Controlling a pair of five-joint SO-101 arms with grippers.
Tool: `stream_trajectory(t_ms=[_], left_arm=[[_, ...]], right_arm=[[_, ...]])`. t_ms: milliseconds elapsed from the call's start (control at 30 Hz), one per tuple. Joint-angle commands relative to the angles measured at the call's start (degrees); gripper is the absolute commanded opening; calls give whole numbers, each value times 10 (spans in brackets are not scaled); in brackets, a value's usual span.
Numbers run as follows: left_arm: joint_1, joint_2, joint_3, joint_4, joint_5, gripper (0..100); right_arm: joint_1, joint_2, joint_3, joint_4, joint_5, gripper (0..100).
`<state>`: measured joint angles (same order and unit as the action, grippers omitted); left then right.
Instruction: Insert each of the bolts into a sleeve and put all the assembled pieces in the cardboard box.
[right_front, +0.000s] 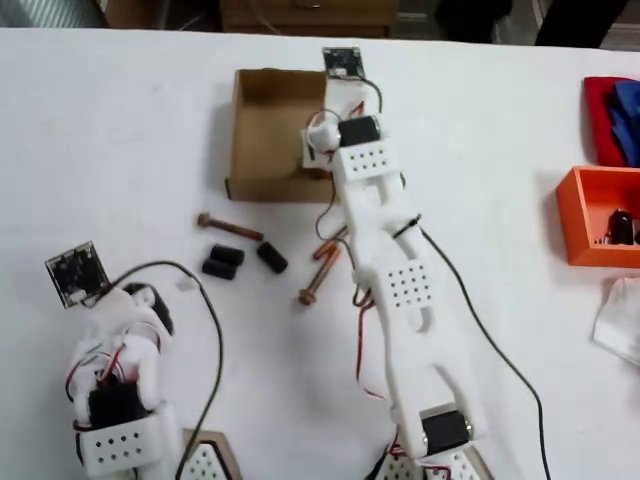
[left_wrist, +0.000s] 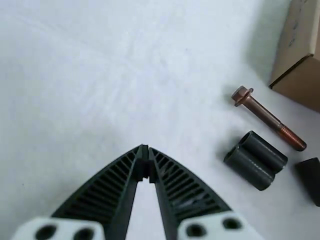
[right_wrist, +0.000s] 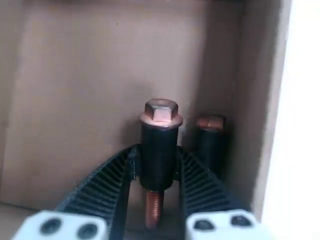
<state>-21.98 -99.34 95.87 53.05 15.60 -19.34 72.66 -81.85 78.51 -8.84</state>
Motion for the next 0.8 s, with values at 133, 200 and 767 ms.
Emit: stream_trajectory(t_ms=[133,200,767], left_arm=[[-4,-7,15,1,5,26],[-4,-7,15,1,5,26],[-4,-7,15,1,5,26]], right_arm=[[-4,12,-6,2,-21,21],[-5,15,-8,2,-21,21],[2,-32,-58,7,8,111]])
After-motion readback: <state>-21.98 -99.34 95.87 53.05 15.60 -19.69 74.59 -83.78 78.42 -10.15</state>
